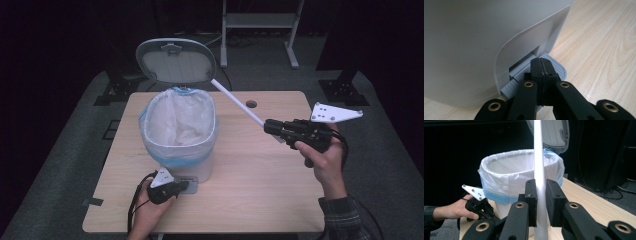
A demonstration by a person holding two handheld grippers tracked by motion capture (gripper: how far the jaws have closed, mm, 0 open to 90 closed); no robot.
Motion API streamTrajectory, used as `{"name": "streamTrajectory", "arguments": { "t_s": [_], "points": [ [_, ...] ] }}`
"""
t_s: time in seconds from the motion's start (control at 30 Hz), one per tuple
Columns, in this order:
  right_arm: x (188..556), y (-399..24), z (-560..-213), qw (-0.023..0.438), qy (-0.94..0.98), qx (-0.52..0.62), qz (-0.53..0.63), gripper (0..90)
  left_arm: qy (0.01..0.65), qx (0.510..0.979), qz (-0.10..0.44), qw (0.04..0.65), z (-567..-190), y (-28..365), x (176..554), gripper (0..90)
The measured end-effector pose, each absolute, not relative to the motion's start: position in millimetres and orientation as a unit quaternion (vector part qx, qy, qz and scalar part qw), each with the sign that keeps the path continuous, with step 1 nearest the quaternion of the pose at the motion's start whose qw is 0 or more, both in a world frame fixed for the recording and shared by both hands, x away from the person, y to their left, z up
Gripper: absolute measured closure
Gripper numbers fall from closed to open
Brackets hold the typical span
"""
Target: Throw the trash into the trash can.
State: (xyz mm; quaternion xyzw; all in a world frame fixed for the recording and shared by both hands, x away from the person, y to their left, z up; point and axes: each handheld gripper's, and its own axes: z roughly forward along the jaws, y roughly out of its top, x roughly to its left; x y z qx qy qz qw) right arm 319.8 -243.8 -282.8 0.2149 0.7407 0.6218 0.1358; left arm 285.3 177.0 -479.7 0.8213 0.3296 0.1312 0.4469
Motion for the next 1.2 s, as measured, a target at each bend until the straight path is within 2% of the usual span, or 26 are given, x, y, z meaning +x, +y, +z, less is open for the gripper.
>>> {"name": "streamTrajectory", "arguments": {
  "t_s": [1.2],
  "points": [
    [350, -173, -249, 0.115, 0.755, 0.167, 0.623, 79.5, 0.329, 0.822, 0.133, 0.446, -480, 177, 285, 89.8]
  ]
}}
